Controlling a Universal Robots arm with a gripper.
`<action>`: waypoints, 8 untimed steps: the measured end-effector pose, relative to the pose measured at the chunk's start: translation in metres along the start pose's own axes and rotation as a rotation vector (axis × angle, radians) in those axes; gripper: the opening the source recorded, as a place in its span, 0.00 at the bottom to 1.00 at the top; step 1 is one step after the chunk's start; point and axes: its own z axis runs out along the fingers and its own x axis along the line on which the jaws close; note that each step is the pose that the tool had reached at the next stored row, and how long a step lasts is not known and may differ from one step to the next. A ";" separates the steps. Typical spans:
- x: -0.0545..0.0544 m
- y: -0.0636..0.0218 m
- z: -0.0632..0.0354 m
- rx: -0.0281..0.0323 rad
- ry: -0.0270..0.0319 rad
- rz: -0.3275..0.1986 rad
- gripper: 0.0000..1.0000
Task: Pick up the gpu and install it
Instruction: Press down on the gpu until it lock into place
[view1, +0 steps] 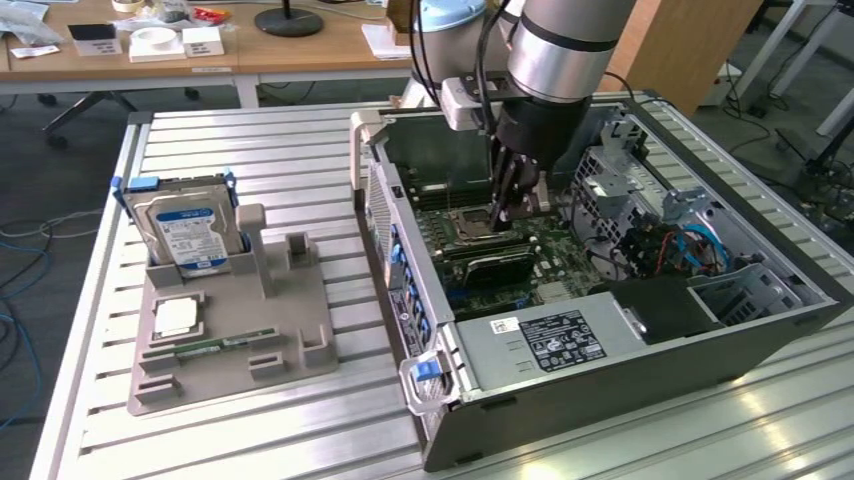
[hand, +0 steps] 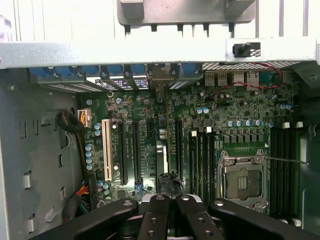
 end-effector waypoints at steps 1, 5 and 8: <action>0.000 -0.0004 0.0000 0.0000 0.0000 0.000 0.11; 0.000 -0.0050 0.0005 -0.0005 0.0001 0.000 0.11; 0.000 -0.0054 0.0032 -0.0007 0.0008 0.000 0.11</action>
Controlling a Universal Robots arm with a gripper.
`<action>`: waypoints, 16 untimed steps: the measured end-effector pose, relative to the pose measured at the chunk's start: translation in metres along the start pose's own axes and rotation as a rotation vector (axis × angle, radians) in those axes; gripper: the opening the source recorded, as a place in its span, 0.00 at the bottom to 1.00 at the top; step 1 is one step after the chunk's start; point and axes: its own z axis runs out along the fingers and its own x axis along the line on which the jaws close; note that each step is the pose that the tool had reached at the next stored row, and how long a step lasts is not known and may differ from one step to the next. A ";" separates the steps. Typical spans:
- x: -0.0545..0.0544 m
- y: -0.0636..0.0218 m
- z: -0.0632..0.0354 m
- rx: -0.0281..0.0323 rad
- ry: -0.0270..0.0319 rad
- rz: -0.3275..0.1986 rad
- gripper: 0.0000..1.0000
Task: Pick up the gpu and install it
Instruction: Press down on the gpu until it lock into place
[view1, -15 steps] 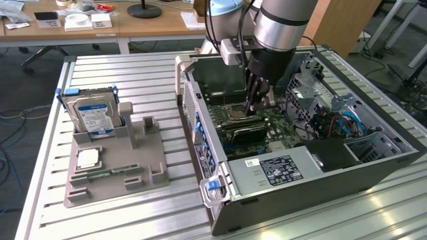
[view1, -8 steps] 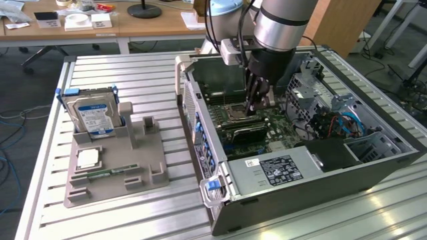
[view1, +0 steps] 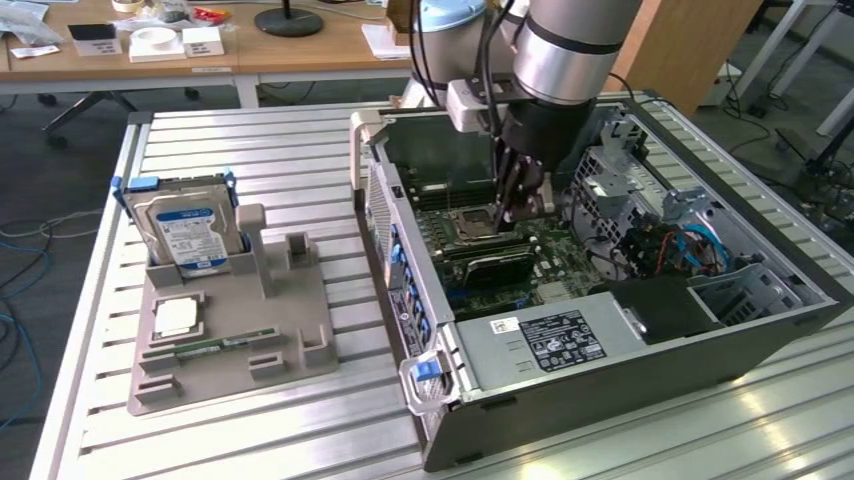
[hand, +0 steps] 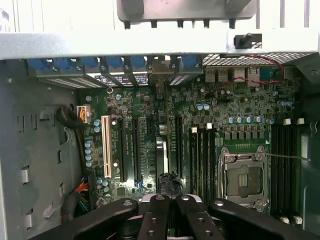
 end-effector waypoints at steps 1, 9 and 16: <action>0.000 0.0000 0.0015 0.0000 -0.0001 0.000 0.11; -0.005 0.0002 0.0141 0.0000 0.0004 0.000 0.11; -0.005 0.0003 0.0185 0.0000 0.0006 0.000 0.11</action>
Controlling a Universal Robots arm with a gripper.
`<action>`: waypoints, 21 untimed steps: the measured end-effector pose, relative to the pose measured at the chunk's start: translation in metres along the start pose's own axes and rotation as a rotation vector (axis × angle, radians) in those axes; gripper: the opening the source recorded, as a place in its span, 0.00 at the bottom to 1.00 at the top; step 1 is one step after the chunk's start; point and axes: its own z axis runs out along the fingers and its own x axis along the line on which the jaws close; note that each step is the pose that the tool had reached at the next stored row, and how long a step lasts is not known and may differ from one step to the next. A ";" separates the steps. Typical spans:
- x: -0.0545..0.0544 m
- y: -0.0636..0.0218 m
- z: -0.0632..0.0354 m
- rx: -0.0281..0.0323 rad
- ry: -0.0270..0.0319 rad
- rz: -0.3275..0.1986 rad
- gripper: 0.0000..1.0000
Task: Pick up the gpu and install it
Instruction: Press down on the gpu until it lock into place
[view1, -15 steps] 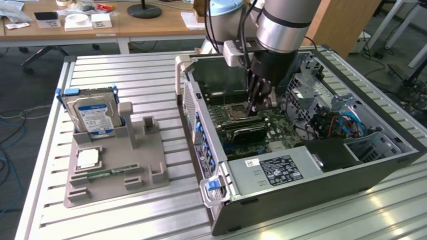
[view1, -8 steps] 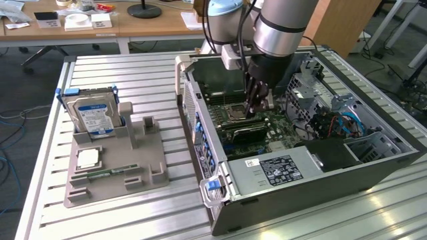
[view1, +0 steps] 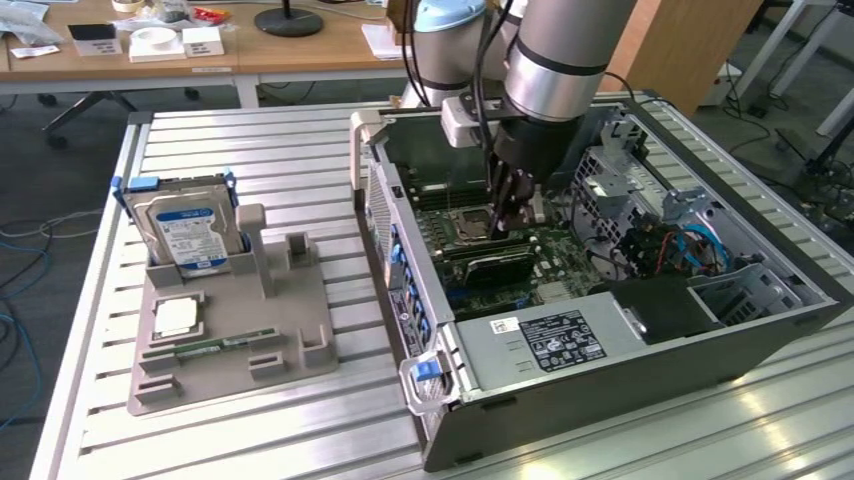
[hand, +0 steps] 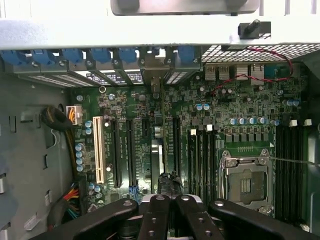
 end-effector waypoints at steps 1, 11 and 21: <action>0.000 0.0000 0.0008 0.0002 -0.0005 0.000 0.11; 0.001 0.0008 0.0165 0.0001 -0.0002 0.000 0.11; 0.000 0.0010 0.0221 0.0001 -0.0002 0.000 0.11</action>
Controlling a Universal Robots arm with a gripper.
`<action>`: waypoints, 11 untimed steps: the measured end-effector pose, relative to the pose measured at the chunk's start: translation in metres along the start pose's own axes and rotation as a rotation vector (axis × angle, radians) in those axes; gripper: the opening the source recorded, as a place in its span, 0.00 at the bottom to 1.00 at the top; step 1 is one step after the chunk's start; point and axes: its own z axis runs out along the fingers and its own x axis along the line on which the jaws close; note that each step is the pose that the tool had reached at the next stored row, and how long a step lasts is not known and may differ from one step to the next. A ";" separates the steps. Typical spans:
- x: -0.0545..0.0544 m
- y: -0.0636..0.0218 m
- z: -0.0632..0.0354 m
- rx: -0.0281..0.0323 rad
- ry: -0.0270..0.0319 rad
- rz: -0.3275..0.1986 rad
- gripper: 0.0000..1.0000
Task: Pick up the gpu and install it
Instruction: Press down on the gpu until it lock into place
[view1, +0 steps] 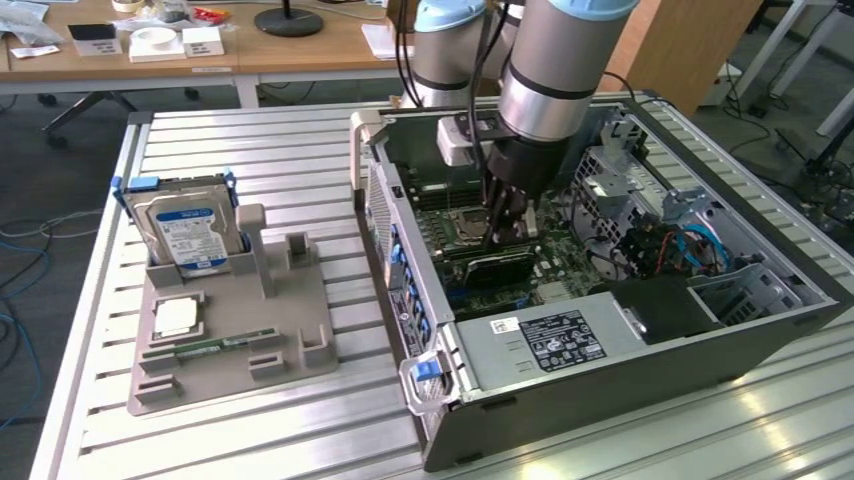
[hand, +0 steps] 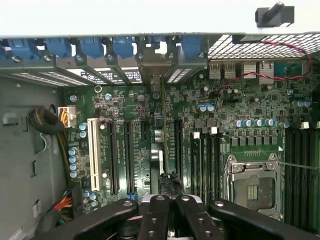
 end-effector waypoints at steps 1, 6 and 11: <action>0.000 0.0002 0.0018 0.0000 0.0000 0.000 0.11; 0.000 0.0004 0.0050 0.0000 0.0012 0.000 0.11; -0.001 0.0010 0.0078 0.0001 0.0010 0.000 0.11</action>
